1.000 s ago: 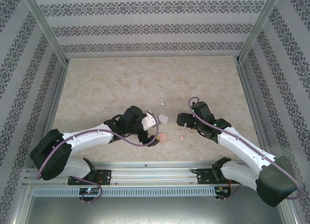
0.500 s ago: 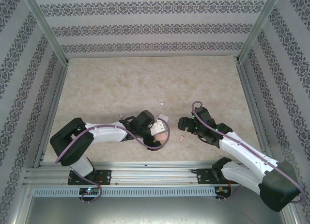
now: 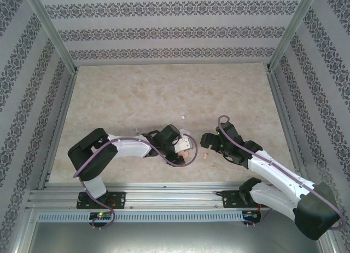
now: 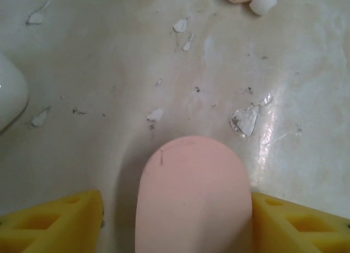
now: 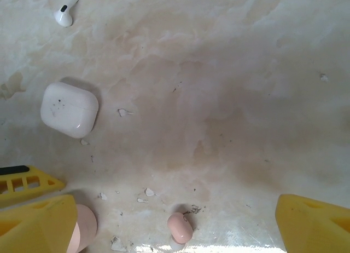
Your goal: Insert the wireless bluetooth earbuds into the charging case
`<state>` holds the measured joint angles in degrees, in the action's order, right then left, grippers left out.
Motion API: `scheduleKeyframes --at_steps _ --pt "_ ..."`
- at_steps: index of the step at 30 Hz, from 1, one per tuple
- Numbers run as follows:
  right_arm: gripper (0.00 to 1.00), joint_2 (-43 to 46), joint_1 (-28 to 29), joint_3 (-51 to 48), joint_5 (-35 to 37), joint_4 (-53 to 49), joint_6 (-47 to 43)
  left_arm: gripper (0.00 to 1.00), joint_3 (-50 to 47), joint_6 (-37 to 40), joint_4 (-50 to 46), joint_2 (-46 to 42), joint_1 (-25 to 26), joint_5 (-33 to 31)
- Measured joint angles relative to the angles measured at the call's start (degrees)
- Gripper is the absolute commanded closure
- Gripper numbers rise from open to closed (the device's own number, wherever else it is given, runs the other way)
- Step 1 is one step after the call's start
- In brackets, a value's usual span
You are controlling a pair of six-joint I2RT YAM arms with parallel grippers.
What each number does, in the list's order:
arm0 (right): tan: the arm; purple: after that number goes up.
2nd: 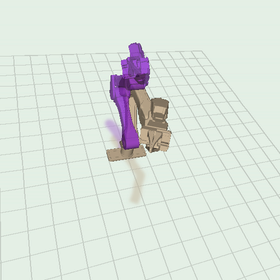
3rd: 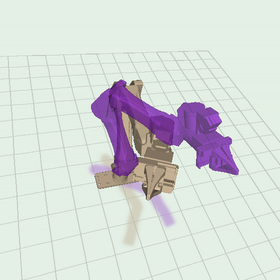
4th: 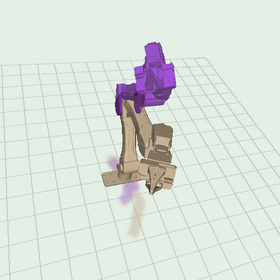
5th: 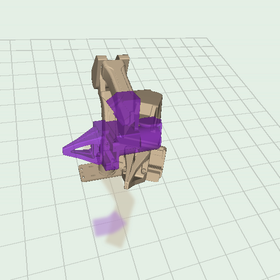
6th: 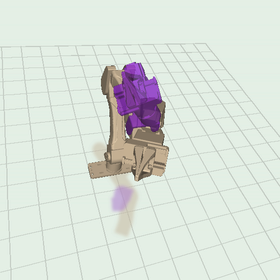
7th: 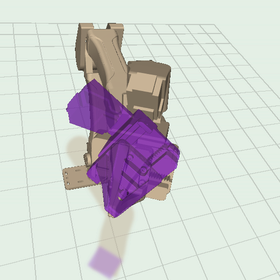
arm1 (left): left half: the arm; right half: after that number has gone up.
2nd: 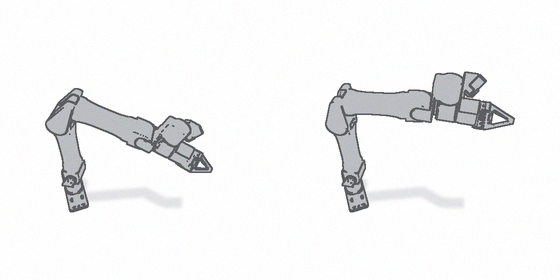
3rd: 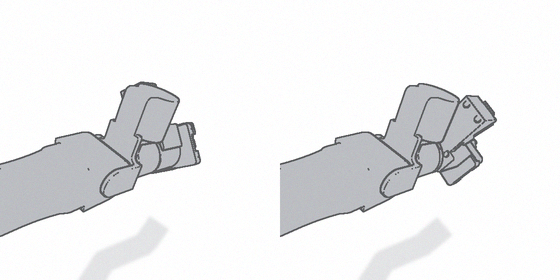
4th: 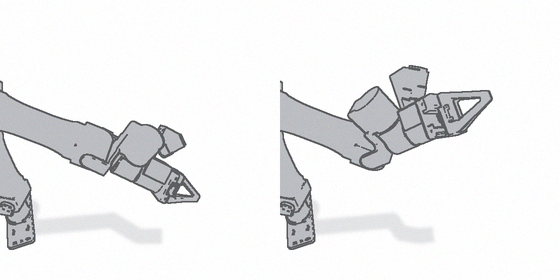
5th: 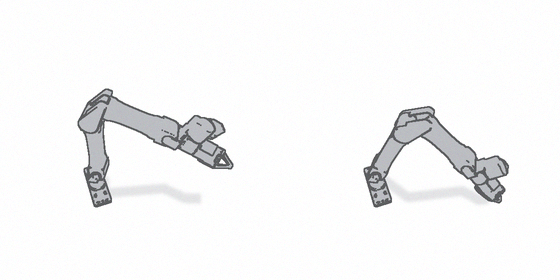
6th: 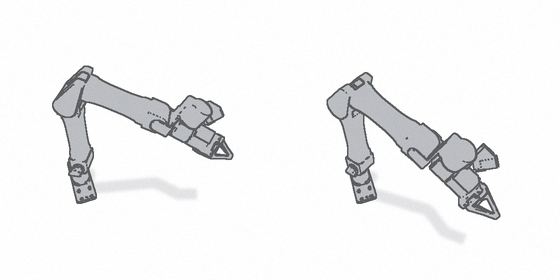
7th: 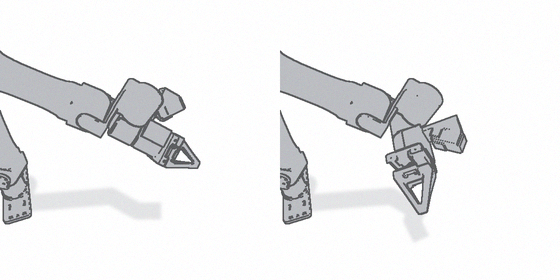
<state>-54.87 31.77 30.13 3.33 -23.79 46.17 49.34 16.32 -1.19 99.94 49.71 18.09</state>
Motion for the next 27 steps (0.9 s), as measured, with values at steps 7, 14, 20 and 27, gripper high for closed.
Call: scheduleKeyframes --at_steps 7,14,20,27 --pt "0.06 0.0 0.0 0.0 -2.3 0.7 1.7 0.54 0.4 0.0 -0.2 0.3 0.1 0.6" --pt "0.06 1.7 0.0 -1.2 -5.1 1.8 3.8 0.65 -0.4 0.0 -0.2 -3.3 0.1 0.7" --pt "0.06 3.9 0.0 -1.4 -9.4 2.6 6.1 0.68 -0.4 -0.2 -0.3 -7.7 -0.6 1.4" --pt "0.07 6.0 0.0 -0.9 -16.5 3.8 8.3 0.68 2.0 -0.7 -5.4 -12.7 -3.4 4.1"
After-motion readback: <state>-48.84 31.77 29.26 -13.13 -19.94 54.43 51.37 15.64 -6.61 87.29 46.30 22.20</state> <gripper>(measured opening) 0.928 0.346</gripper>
